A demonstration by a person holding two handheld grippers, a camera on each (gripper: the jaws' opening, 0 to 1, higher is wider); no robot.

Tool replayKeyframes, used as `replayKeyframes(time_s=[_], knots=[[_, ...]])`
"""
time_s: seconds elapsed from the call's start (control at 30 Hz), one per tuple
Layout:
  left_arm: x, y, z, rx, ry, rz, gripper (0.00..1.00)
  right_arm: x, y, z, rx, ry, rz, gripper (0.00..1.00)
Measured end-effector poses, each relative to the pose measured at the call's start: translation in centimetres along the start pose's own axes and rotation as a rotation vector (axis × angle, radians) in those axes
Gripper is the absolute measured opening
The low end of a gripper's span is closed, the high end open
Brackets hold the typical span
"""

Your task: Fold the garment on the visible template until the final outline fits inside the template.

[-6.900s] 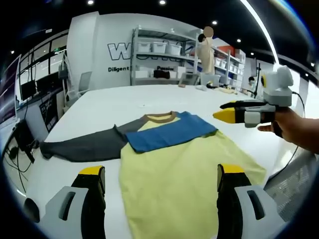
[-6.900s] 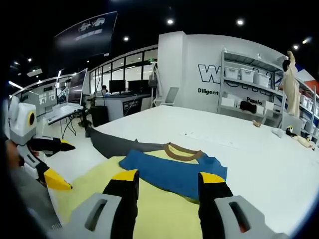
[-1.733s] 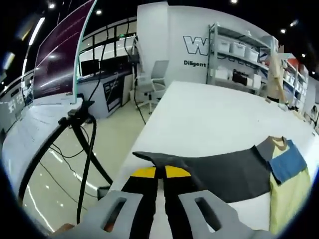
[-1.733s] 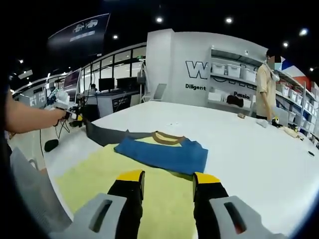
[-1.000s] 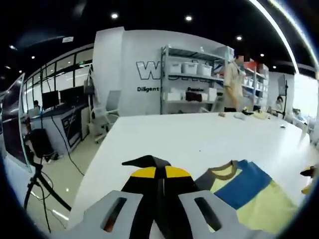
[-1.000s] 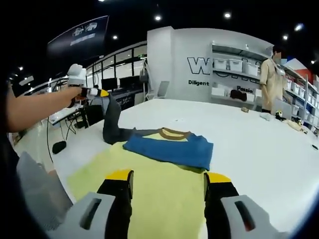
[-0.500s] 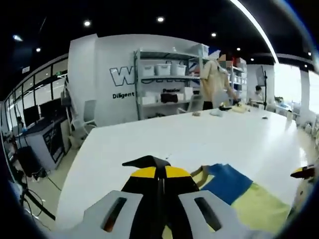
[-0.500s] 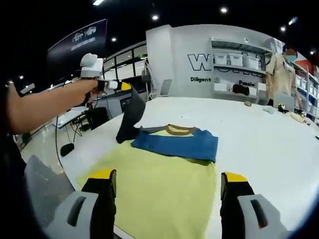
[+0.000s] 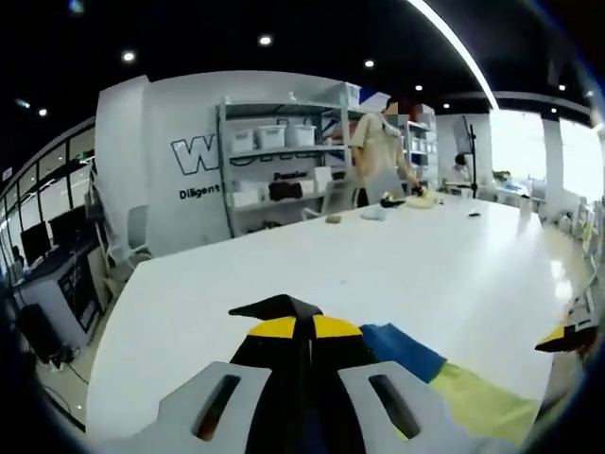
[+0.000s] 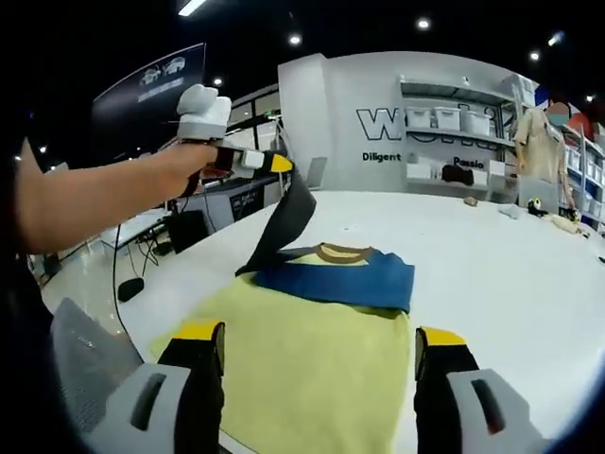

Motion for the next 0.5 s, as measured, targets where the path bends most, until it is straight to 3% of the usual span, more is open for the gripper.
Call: replayKeyframes(time_s=[0.2,0.5], knots=[[1.6,2.0,3.6,0.052,0.046,-0.032,0.01,0.0,0.0,0.0,-0.002,0.007,0.005,0.8],[5.1,3.6,7.2,0.097,0.117,-0.092,0.01,0.0,0.0,0.1,-0.002,0.015,0.005,0.78]])
Point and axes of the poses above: the point that each gripper's makers call its tool centre point, and the gripper's own axes: y roughly forward along the fingers, z roughly to its right, x roughly out of its underside, the point moved 10 cm from there along -y, roughly backward along the fingers, and after that the axes turned 8 degrees about -x, right-handed, at the moved point
